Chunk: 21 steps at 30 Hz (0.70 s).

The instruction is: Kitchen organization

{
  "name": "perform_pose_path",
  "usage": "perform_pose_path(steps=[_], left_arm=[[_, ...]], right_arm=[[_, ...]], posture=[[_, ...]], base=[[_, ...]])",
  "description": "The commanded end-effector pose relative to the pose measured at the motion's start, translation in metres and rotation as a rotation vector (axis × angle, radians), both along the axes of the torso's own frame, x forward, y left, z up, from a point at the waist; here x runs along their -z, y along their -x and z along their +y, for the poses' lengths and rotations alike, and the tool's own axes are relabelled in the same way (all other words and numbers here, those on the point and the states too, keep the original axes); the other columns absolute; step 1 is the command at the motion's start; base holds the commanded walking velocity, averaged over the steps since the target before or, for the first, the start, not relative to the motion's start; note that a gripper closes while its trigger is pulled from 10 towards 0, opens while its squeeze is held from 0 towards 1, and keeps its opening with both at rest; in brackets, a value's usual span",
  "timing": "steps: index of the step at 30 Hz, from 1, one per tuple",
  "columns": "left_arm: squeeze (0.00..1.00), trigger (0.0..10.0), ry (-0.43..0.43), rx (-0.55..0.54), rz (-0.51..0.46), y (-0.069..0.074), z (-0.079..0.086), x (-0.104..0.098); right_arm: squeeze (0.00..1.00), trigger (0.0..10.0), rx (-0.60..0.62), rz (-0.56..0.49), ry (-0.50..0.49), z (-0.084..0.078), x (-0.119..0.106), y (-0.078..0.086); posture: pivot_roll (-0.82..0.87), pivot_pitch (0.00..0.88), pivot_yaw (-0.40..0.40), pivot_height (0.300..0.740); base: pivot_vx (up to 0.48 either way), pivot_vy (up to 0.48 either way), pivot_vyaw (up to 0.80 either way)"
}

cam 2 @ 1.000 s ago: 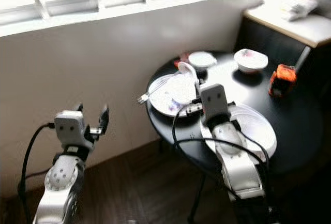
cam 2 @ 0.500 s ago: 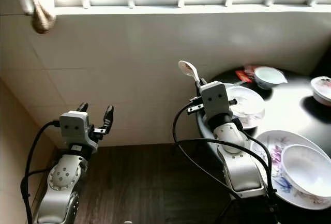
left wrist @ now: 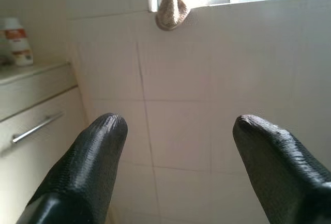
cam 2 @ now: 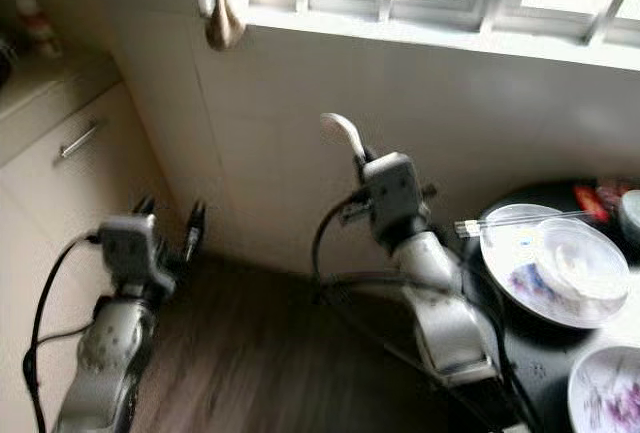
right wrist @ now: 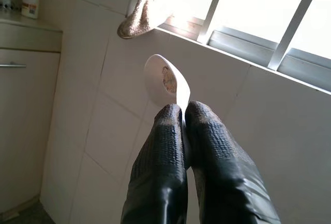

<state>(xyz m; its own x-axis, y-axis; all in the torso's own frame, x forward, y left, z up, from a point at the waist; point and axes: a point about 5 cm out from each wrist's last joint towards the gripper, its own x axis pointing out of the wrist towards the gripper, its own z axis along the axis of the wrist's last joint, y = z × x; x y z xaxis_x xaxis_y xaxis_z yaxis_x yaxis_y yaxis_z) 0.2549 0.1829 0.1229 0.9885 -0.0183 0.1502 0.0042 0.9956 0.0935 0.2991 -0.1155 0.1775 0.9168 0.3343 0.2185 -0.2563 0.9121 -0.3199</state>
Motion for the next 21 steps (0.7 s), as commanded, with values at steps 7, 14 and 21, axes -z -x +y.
perform_pose_path(steps=[7, 14, 21], left_arm=[[0.0, 10.0, 0.017, 0.036, -0.018, -0.0008, -0.0108, -0.0026], [0.0, 10.0, 0.018, 0.041, -0.013, -0.0009, -0.0124, -0.0013], [0.0, 10.0, 0.014, 0.048, -0.017, -0.001, -0.0141, -0.0012]], right_arm=[[0.0, 0.0, 0.028, -0.005, 0.012, -0.0099, 0.0006, 0.0001], [0.0, 0.0, 0.027, -0.005, 0.019, -0.01, 0.0023, 0.0002], [0.0, 0.0, 0.024, -0.009, 0.02, -0.0089, 0.0022, -0.0001]], posture=[[0.09, 0.0, -0.045, 0.74], [0.09, 0.0, -0.047, 0.74], [0.09, 0.0, -0.047, 0.74]], base=[[0.48, 0.0, 0.8], [0.278, 0.0, 0.8], [0.0, 0.0, 0.8]])
